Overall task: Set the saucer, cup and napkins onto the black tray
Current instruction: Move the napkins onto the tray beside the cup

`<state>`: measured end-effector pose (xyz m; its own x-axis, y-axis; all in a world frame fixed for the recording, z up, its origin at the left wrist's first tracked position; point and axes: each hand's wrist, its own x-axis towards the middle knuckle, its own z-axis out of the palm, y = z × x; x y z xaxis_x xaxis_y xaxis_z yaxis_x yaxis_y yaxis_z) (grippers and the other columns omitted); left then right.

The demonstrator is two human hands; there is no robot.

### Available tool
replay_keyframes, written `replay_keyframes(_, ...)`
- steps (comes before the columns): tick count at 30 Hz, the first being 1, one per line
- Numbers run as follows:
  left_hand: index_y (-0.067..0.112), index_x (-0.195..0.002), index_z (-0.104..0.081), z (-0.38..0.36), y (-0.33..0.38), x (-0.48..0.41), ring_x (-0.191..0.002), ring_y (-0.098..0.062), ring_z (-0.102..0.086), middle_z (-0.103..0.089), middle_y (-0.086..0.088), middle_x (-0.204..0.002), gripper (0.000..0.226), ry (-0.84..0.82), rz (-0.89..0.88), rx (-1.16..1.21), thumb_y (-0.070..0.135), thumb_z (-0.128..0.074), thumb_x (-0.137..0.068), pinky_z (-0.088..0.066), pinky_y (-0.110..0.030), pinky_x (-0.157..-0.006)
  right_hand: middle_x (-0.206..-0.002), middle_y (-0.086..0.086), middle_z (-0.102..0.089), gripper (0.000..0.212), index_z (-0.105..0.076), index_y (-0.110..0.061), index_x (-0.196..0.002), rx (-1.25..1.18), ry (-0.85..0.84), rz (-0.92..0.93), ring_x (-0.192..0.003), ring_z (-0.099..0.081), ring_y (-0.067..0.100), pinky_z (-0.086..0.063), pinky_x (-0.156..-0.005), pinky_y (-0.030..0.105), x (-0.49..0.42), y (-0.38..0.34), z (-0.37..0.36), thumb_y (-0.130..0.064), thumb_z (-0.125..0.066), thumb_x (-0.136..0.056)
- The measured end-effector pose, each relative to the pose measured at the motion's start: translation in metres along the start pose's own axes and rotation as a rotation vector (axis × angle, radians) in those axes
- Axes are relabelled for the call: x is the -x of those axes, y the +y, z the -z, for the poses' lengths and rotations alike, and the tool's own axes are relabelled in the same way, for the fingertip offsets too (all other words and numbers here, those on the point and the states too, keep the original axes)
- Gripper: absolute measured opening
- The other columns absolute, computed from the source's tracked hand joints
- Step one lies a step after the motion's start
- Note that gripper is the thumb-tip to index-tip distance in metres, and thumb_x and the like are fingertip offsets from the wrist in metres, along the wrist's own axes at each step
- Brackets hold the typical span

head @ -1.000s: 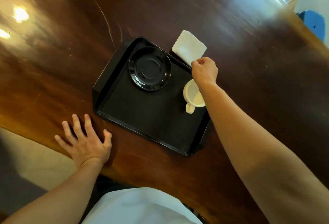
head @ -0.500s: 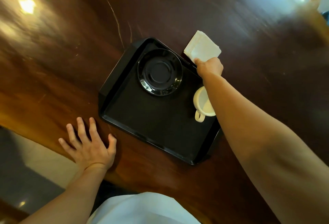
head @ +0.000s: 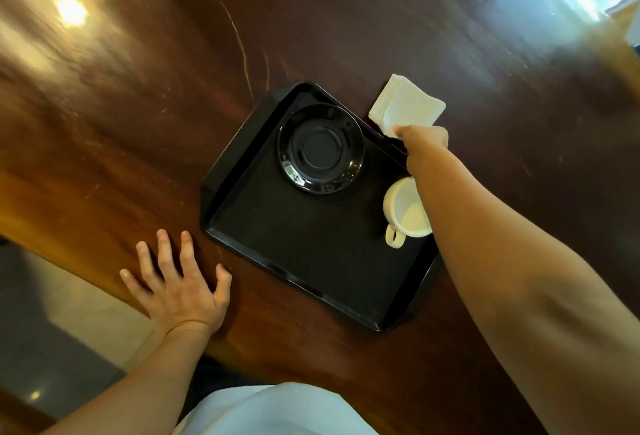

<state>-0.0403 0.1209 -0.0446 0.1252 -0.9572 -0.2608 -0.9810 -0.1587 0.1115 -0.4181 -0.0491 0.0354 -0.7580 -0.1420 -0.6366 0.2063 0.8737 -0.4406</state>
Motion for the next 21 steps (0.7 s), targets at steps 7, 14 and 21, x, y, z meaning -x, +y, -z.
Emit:
replay_keyframes(7,0.017,-0.154,-0.038,-0.001,-0.002,-0.001,-0.155,-0.043,-0.016,-0.026,-0.017,-0.166,0.079,0.0,-0.014,-0.002,0.058,-0.044,-0.086,-0.002,-0.065,-0.123,-0.117,0.008,-0.062,0.044,-0.052,-0.017,-0.139,-0.379,-0.132,-0.001,-0.084,-0.074,0.022,-0.064,-0.072,0.028,0.024,0.003,0.022,-0.008,-0.063,-0.097)
replay_keyframes(14,0.017,-0.156,-0.034,0.001,-0.003,0.002,-0.156,-0.043,-0.013,-0.025,-0.018,-0.167,0.08,0.008,-0.029,-0.004,0.056,-0.046,-0.087,0.0,-0.064,-0.123,-0.121,0.006,-0.053,0.043,-0.054,-0.012,-0.137,-0.576,-0.246,0.083,-0.092,-0.067,0.027,-0.063,-0.076,0.03,0.063,0.032,0.05,0.006,-0.053,-0.098)
replay_keyframes(21,0.018,-0.157,-0.032,0.0,-0.001,0.003,-0.156,-0.043,-0.011,-0.023,-0.018,-0.167,0.079,0.012,-0.028,0.014,0.049,-0.061,-0.09,-0.001,-0.066,-0.122,-0.125,0.006,-0.058,0.035,-0.057,-0.012,-0.125,-0.701,-0.412,0.06,-0.107,-0.066,0.029,-0.062,-0.086,0.036,0.101,0.077,0.072,0.009,-0.05,-0.098)
